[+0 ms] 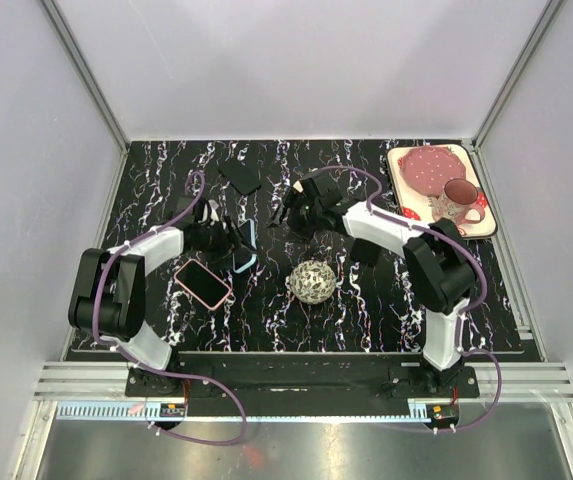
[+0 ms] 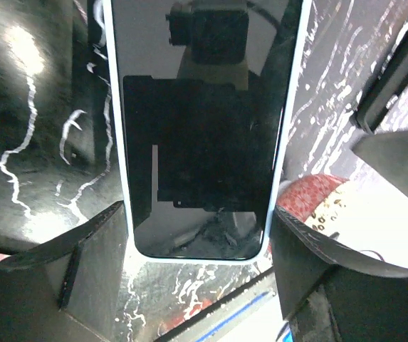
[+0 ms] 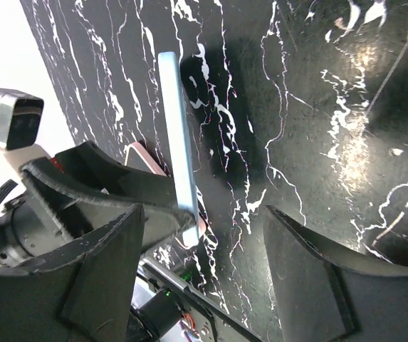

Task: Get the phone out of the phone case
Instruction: Pick up the phone at the center of the board.

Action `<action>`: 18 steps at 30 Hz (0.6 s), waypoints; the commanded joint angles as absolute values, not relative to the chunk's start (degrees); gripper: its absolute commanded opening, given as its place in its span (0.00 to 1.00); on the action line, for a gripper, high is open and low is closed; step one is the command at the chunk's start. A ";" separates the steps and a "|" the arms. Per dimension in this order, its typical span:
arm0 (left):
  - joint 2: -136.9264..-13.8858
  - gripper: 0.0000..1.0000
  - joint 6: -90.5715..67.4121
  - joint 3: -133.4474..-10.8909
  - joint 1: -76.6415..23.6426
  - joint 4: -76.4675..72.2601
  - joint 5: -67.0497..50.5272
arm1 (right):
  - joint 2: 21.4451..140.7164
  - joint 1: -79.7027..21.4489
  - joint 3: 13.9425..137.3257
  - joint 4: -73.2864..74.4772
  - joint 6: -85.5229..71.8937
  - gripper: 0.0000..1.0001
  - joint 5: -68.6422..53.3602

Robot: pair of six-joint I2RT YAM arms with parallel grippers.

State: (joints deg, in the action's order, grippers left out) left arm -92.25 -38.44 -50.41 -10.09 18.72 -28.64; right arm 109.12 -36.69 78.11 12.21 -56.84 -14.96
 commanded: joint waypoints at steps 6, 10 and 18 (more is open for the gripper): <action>-87.80 0.37 -36.56 -48.43 -10.37 17.23 -37.97 | 116.36 -40.78 85.07 13.09 -55.20 0.72 -19.24; -86.75 0.37 -36.74 -47.37 -10.46 16.61 -38.67 | 119.61 -41.84 87.18 14.15 -55.02 0.71 -19.34; -81.75 0.39 -35.43 -46.76 -10.55 18.45 -41.13 | 124.45 -42.89 90.62 14.77 -55.28 0.28 -21.62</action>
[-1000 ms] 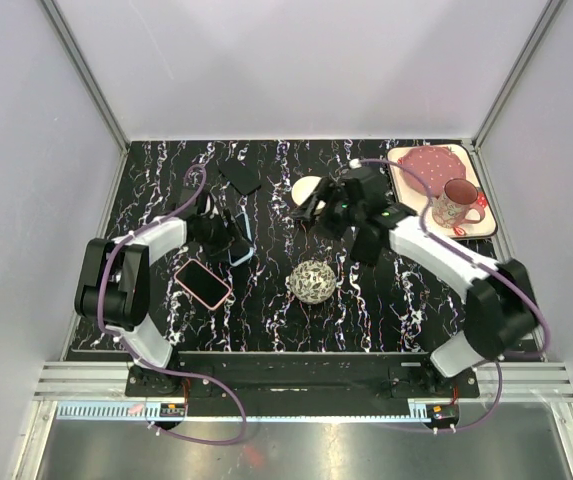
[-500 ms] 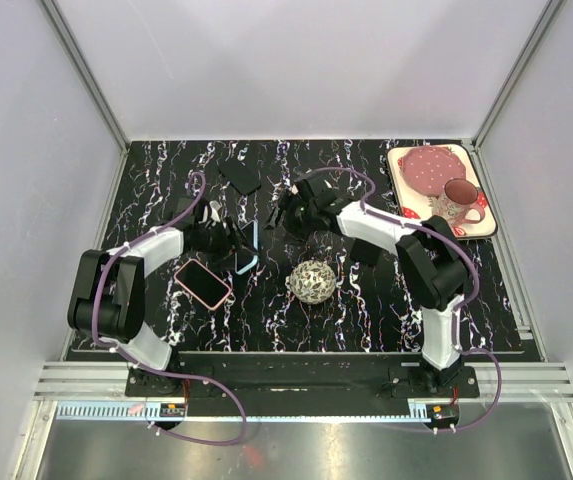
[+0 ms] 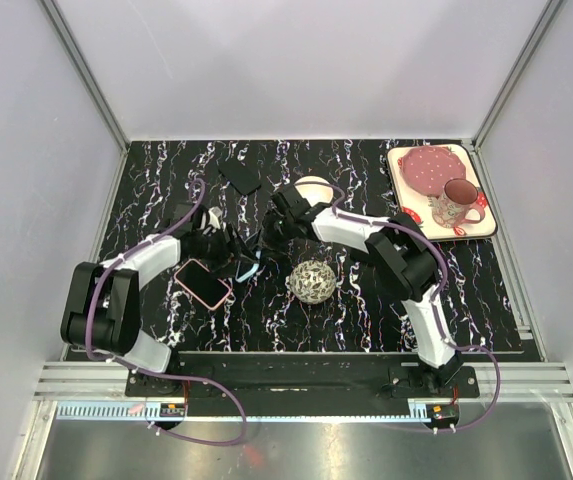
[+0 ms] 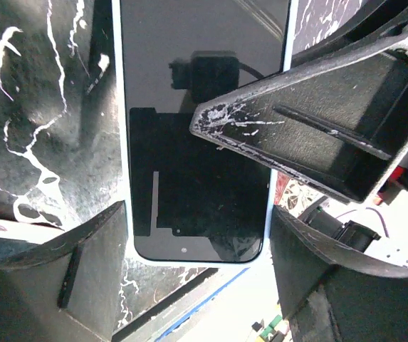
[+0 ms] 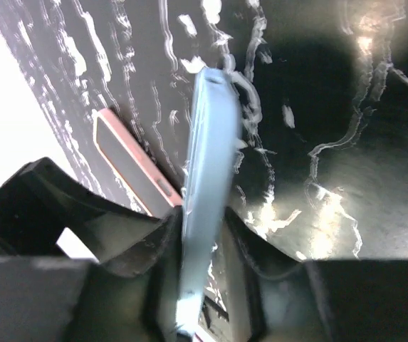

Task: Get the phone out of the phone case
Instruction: Pick up the phone at the center of the board.

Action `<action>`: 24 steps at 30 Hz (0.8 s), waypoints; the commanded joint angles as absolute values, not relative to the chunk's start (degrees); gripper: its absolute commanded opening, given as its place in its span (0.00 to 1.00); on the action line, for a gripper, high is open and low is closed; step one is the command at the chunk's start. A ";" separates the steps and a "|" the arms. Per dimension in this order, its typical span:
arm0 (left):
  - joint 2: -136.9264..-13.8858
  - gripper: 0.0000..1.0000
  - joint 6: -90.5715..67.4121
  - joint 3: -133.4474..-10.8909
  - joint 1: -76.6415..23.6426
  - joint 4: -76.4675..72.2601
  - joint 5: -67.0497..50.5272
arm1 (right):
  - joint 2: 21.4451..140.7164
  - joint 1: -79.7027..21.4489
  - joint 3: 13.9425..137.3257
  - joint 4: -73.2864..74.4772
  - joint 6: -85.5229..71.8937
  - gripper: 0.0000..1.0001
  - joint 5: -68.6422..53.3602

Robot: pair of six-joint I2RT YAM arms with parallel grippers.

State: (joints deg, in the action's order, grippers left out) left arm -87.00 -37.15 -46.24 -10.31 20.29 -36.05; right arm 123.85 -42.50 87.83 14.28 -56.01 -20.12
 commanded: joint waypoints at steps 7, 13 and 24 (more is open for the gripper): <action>-77.61 0.71 -33.32 -47.80 -10.28 20.20 -47.46 | 116.21 -40.96 87.99 15.20 -52.30 0.00 -19.78; -71.37 0.89 -32.34 -54.04 -2.82 21.53 -55.37 | 104.88 -36.13 80.44 13.37 -47.56 0.00 -26.62; -75.67 0.95 -59.15 -46.41 -1.84 -18.80 -62.58 | 95.63 -32.78 69.26 -8.69 -56.49 0.00 -48.77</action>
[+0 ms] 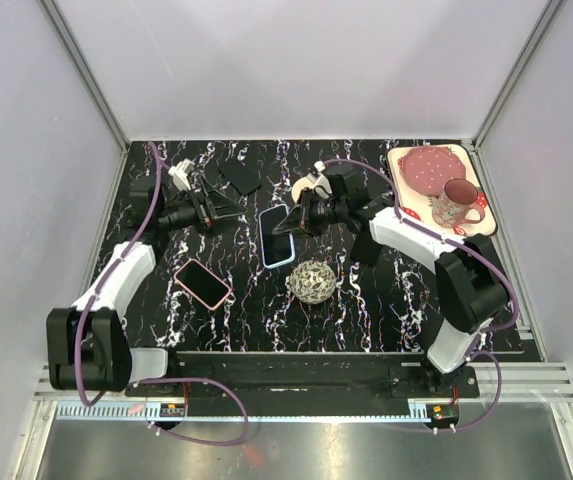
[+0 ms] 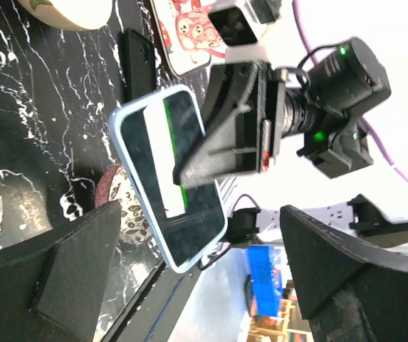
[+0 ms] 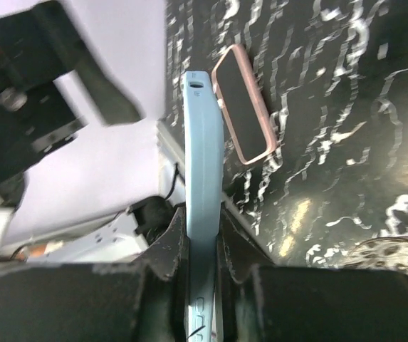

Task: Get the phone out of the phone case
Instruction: Pick up the phone at the center of the board.

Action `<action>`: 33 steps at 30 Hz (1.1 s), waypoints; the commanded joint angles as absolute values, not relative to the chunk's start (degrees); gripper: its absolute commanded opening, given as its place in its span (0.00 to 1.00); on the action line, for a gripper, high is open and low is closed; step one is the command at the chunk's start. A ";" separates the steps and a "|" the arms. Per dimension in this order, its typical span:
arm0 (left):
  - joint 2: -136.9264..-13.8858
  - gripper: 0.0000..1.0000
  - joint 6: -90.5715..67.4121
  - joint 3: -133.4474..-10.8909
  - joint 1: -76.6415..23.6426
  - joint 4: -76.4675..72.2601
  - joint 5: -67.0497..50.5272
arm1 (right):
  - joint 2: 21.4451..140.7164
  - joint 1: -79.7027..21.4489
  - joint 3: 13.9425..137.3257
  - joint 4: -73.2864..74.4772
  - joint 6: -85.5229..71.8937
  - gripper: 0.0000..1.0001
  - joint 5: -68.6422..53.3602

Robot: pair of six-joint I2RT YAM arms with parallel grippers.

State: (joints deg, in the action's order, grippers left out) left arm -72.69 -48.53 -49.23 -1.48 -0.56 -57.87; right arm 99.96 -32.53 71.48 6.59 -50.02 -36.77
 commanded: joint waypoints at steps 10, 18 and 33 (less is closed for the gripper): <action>-80.94 0.88 -59.76 -48.78 -5.44 -22.76 -66.36 | 98.61 -32.78 66.80 -30.76 -69.34 0.00 -54.14; -84.28 0.73 -76.53 -43.43 -7.65 -48.10 -65.04 | 100.55 -33.05 67.15 -28.84 -67.42 0.00 -53.35; -96.15 0.05 -104.68 -41.57 -9.84 -87.63 -61.96 | 101.16 -33.75 67.06 -24.01 -64.17 0.00 -52.74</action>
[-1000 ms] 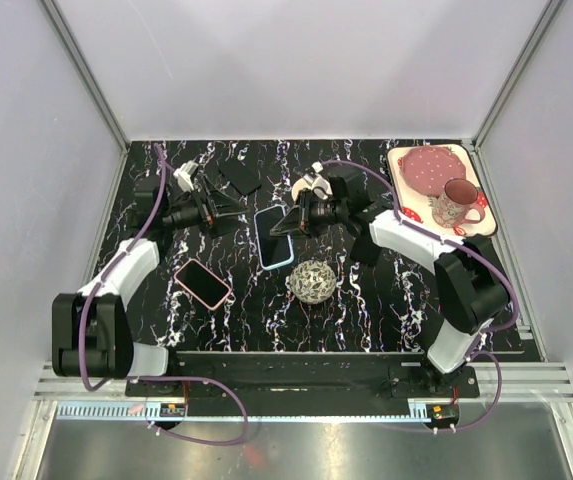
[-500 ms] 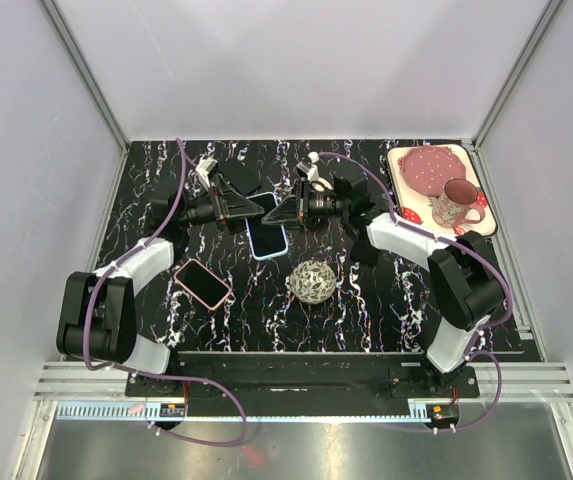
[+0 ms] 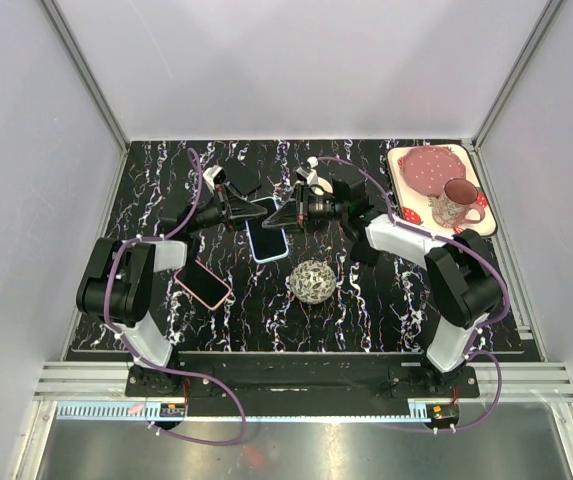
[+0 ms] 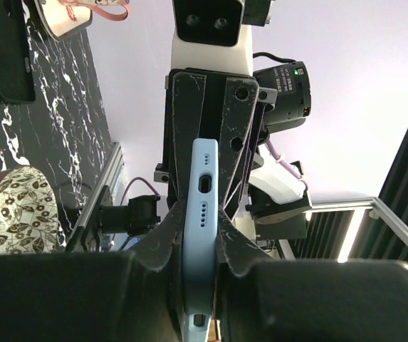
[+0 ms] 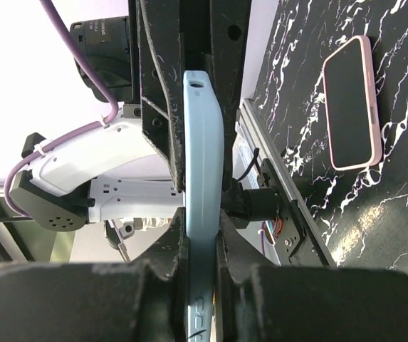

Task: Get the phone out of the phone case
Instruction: Pick up the phone at the center of the board.

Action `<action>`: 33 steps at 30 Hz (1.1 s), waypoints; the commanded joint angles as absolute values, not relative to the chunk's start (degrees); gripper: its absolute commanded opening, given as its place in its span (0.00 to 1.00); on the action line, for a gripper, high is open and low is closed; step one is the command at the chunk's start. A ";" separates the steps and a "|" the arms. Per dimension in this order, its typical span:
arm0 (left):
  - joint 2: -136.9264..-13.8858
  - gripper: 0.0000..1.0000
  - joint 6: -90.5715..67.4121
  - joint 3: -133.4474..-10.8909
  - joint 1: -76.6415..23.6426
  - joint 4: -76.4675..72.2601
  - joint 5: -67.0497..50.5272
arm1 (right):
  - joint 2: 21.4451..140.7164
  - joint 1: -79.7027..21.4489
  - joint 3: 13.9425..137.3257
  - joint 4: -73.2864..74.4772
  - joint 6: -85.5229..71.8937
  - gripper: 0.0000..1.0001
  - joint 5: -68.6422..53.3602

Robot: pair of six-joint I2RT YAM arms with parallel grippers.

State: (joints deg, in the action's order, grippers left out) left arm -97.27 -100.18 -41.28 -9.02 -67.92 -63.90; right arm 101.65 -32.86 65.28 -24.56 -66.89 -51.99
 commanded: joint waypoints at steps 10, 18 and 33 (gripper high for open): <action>-91.58 0.00 -99.93 -42.19 -7.48 -79.27 -59.16 | 91.06 -33.58 70.40 2.63 -48.17 0.77 -39.38; -89.04 0.00 -94.58 -43.50 -4.40 -71.65 -56.60 | 87.18 -33.05 60.13 -18.12 -63.41 0.75 -46.54; -81.74 0.00 -83.67 -46.49 -3.16 -54.93 -54.84 | 91.57 -33.22 57.22 -34.26 -74.96 0.34 -44.99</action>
State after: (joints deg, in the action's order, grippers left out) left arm -83.72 -84.55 -44.01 -3.42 -53.19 -56.58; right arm 89.36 -33.26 57.36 -24.34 -70.02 -44.07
